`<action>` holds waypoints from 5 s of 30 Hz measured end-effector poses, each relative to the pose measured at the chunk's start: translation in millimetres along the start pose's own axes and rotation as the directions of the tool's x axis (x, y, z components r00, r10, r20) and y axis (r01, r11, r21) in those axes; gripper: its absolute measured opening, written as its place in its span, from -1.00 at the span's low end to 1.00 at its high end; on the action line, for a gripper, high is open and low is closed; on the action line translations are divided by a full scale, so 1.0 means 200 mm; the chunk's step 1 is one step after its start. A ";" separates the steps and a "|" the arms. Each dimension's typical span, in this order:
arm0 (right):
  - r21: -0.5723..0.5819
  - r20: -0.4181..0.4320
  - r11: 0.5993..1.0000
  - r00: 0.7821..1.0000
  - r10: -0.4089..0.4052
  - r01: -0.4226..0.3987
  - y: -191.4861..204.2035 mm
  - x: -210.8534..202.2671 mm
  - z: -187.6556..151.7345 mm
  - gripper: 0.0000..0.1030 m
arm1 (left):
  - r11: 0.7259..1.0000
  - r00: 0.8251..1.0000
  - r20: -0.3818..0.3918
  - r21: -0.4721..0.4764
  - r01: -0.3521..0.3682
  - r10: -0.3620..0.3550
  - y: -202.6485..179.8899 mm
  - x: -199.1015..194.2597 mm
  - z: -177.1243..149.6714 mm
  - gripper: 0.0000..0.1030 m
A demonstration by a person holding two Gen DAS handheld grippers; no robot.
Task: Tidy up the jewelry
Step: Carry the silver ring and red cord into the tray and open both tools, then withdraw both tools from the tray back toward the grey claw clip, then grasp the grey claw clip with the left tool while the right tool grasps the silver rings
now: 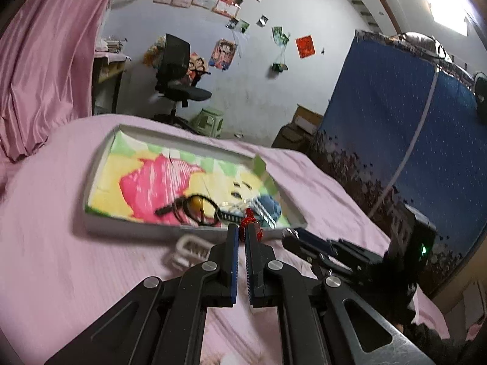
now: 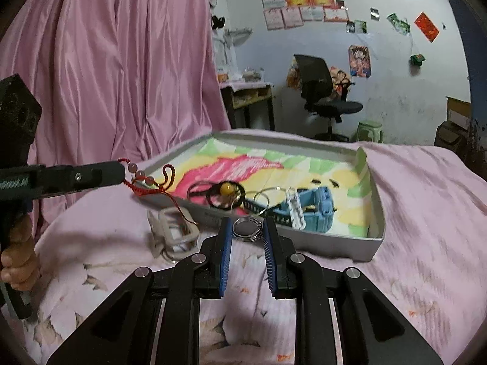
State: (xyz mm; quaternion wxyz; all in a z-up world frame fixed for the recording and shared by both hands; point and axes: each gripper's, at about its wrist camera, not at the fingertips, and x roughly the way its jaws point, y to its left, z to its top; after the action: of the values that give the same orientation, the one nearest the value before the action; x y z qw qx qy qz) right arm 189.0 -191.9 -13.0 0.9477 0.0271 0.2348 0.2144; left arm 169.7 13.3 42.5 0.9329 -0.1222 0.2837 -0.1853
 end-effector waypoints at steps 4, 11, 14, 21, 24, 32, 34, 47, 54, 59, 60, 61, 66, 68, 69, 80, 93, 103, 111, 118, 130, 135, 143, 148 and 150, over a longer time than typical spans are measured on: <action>0.012 0.037 1.000 0.999 -0.001 0.001 -0.02 -0.03 0.01 -0.65 | 1.000 1.000 0.026 -0.004 -0.009 0.009 0.03 -0.02 0.04 -0.91; 0.012 0.086 1.000 0.996 0.003 -0.004 -0.05 -0.09 0.06 -0.65 | 1.000 0.998 0.056 -0.022 -0.022 0.023 0.07 -0.03 0.06 -0.91; 0.013 0.099 1.000 0.995 -0.002 0.001 -0.07 -0.10 0.09 -0.65 | 1.000 0.998 0.067 -0.017 -0.021 0.022 0.08 -0.02 0.06 -0.91; 0.005 0.084 1.000 0.996 0.007 -0.008 -0.05 0.00 0.15 -0.65 | 0.999 0.996 0.086 -0.019 -0.030 0.032 0.13 0.04 0.11 -0.91; -0.009 0.058 1.000 0.998 0.014 -0.014 -0.03 0.08 0.18 -0.65 | 0.998 0.994 0.095 -0.045 -0.053 0.057 0.17 0.09 0.14 -0.91; -0.009 -0.019 1.000 1.000 0.019 -0.019 0.02 0.32 0.20 -0.65 | 0.981 0.987 0.060 -0.137 -0.138 0.147 0.33 0.24 0.17 -0.91; -0.011 -0.038 1.000 0.999 0.016 -0.017 0.02 0.35 0.19 -0.65 | 0.976 0.986 0.041 -0.155 -0.154 0.163 0.35 0.27 0.16 -0.91; -0.014 -0.133 1.000 0.991 0.001 -0.003 0.03 0.46 0.12 -0.65 | 0.948 0.973 -0.094 -0.225 -0.227 0.211 0.46 0.38 0.08 -0.90; -0.017 -0.143 1.000 0.990 -0.003 0.001 0.03 0.46 0.11 -0.63 | 0.950 0.970 -0.103 -0.202 -0.237 0.220 0.43 0.38 0.08 -0.90; -0.008 -0.128 1.000 0.992 -0.008 0.007 0.02 0.45 0.11 -0.49 | 0.954 0.969 -0.105 -0.178 -0.241 0.225 0.41 0.37 0.08 -0.77; -0.006 -0.121 1.000 0.993 -0.011 0.010 0.02 0.44 0.11 -0.43 | 0.955 0.969 -0.103 -0.174 -0.239 0.224 0.41 0.37 0.08 -0.73; -0.005 -0.116 1.000 0.993 -0.013 0.012 0.02 0.43 0.11 -0.41 | 0.957 0.970 -0.099 -0.170 -0.236 0.221 0.40 0.36 0.08 -0.64; -0.002 -0.063 0.999 0.997 -0.039 0.039 0.01 0.36 0.12 -0.16 | 0.960 0.970 -0.063 -0.144 -0.240 0.233 0.36 0.31 0.08 -0.15; 0.000 -0.026 0.999 0.998 -0.053 0.053 0.01 0.31 0.13 -0.01 | 0.959 0.967 -0.037 -0.128 -0.253 0.250 0.33 0.28 0.08 0.14; 0.002 -0.008 0.998 0.998 -0.060 0.060 0.01 0.29 0.13 0.10 | 0.958 0.966 -0.029 -0.123 -0.258 0.257 0.33 0.27 0.08 0.21; 0.054 0.187 0.994 0.977 -0.105 0.097 0.00 -0.01 0.14 0.97 | 0.941 0.937 0.090 -0.068 -0.331 0.336 0.22 0.06 0.02 0.93; 0.035 0.224 0.995 0.969 -0.101 0.095 0.04 -0.19 0.08 0.97 | 0.933 0.923 0.145 0.003 -0.361 0.357 0.12 -0.11 -0.08 0.98; 0.023 0.165 0.996 0.982 -0.091 0.088 0.04 -0.18 0.05 0.97 | 0.947 0.943 0.093 -0.015 -0.321 0.321 0.15 -0.14 -0.10 0.98; 0.019 0.049 0.996 0.995 -0.087 0.086 0.02 -0.10 0.02 0.97 | 0.965 0.966 -0.011 -0.062 -0.257 0.256 0.22 -0.07 -0.10 0.98; 0.029 -0.033 0.995 0.995 -0.098 0.099 0.00 -0.03 0.00 0.97 | 0.975 0.980 -0.066 -0.104 -0.195 0.189 0.24 0.00 -0.08 0.98; 0.040 -0.121 0.995 0.989 -0.089 0.095 -0.02 0.05 -0.04 0.97 | 0.981 0.977 -0.167 -0.119 -0.152 0.131 0.22 0.16 -0.09 0.83; 0.041 -0.144 0.995 0.986 -0.089 0.096 -0.02 0.06 -0.05 0.97 | 0.982 0.974 -0.190 -0.115 -0.149 0.126 0.21 0.21 -0.09 0.71; 0.057 -0.199 0.993 0.976 -0.093 0.106 -0.04 0.11 -0.07 0.97 | 0.985 0.966 -0.238 -0.111 -0.132 0.102 0.22 0.29 -0.10 0.65; 0.078 -0.221 0.991 0.971 -0.091 0.110 -0.07 0.13 -0.08 0.97 | 0.987 0.961 -0.263 -0.106 -0.122 0.091 0.22 0.33 -0.10 0.65; 0.081 -0.227 0.991 0.970 -0.090 0.111 -0.07 0.14 -0.09 0.97 | 0.988 0.959 -0.269 -0.098 -0.122 0.091 0.22 0.35 -0.10 0.65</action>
State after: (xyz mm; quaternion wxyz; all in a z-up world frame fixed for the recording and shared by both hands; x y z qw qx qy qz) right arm 208.8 -194.2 -42.5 0.9228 0.0350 0.3503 0.1565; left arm 223.4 21.2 -21.7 0.8870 -0.1338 0.4214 -0.1329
